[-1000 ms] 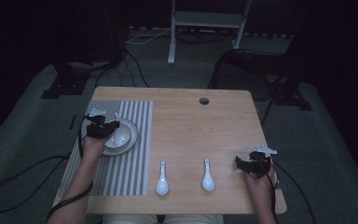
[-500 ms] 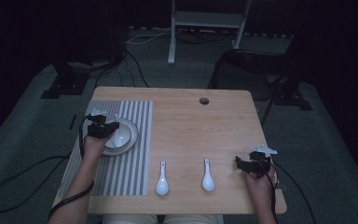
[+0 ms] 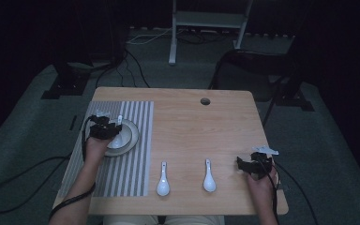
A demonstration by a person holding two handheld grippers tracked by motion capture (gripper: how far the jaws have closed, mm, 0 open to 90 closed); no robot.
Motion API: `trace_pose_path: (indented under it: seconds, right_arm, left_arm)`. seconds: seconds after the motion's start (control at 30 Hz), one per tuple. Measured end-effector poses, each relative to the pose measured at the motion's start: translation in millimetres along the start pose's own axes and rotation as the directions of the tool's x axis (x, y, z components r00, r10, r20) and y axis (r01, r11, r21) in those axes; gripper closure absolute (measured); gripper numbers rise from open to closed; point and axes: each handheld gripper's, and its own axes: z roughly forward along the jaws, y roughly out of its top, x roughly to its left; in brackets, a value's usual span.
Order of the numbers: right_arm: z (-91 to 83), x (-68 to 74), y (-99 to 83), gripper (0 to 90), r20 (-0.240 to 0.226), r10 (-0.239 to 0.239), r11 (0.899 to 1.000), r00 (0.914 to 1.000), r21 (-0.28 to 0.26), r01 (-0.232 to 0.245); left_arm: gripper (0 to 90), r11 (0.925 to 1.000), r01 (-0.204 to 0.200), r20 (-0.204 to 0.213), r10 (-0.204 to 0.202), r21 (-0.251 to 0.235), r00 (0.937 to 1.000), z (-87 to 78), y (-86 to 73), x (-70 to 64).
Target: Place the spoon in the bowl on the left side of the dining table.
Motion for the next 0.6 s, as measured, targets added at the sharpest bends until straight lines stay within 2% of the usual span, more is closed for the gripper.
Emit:
trace_pose_path:
  seconds: [0.03, 0.07, 0.17, 0.27, 0.33, 0.37, 0.43, 0.47, 0.5, 0.6]
  right_arm:
    - [0.0, 0.0, 0.0, 11.5, 0.000, 0.000, 1.000, 1.0000, 0.000, 0.000]
    - [0.0, 0.0, 0.0, 11.5, 0.000, 0.001, 1.000, 1.0000, 0.000, -0.001]
    - [0.0, 0.0, 0.0, 11.5, 0.000, 0.000, 1.000, 1.0000, 0.000, 0.000]
    - [0.0, 0.0, 0.0, 11.5, 0.000, 0.000, 1.000, 1.0000, 0.000, 0.000]
    - [0.0, 0.0, 0.0, 11.5, 0.000, 0.000, 1.000, 1.0000, 0.000, 0.000]
    - [0.0, 0.0, 0.0, 11.5, 0.000, 0.000, 1.000, 1.0000, 0.000, 0.000]
    - [0.0, 0.0, 0.0, 11.5, 0.000, 0.000, 1.000, 1.0000, 0.000, 0.000]
    - [0.0, 0.0, 0.0, 11.5, 0.000, 0.000, 1.000, 1.0000, 0.000, 0.000]
    - [0.0, 0.0, 0.0, 11.5, 0.000, 0.000, 1.000, 1.0000, 0.000, 0.000]
    - [0.0, 0.0, 0.0, 11.5, 0.000, 0.000, 1.000, 1.0000, 0.000, 0.000]
  left_arm:
    - [59.2, 1.0000, -0.003, -0.005, 0.003, -0.003, 1.0000, -0.8, 0.5, -0.8]
    - [53.3, 1.0000, -0.004, -0.009, 0.004, -0.005, 1.0000, -2.0, 0.8, -1.5]
    - [43.9, 0.9995, -0.028, -0.047, 0.028, -0.011, 0.9985, -4.9, -0.2, -4.4]
    - [39.2, 0.9994, -0.036, -0.059, 0.036, 0.004, 0.9976, -7.2, -1.3, -5.6]
    - [35.7, 0.9997, -0.021, -0.072, 0.022, 0.009, 0.9972, -9.4, -2.1, -6.3]
    - [32.3, 1.0000, 0.001, -0.068, -0.001, -0.001, 0.9977, -10.9, -2.3, -7.0]
    - [25.2, 0.9999, 0.012, -0.114, -0.013, -0.007, 0.9934, -14.3, -2.7, -9.2]
    - [19.6, 0.9998, 0.014, -0.098, -0.015, -0.015, 0.9951, -15.9, -3.2, -9.2]
    - [17.7, 0.9995, 0.023, -0.092, -0.025, -0.022, 0.9955, -17.7, -3.9, -9.3]
    - [17.6, 0.9991, 0.030, -0.084, -0.033, -0.031, 0.9959, -22.9, -6.3, -10.2]
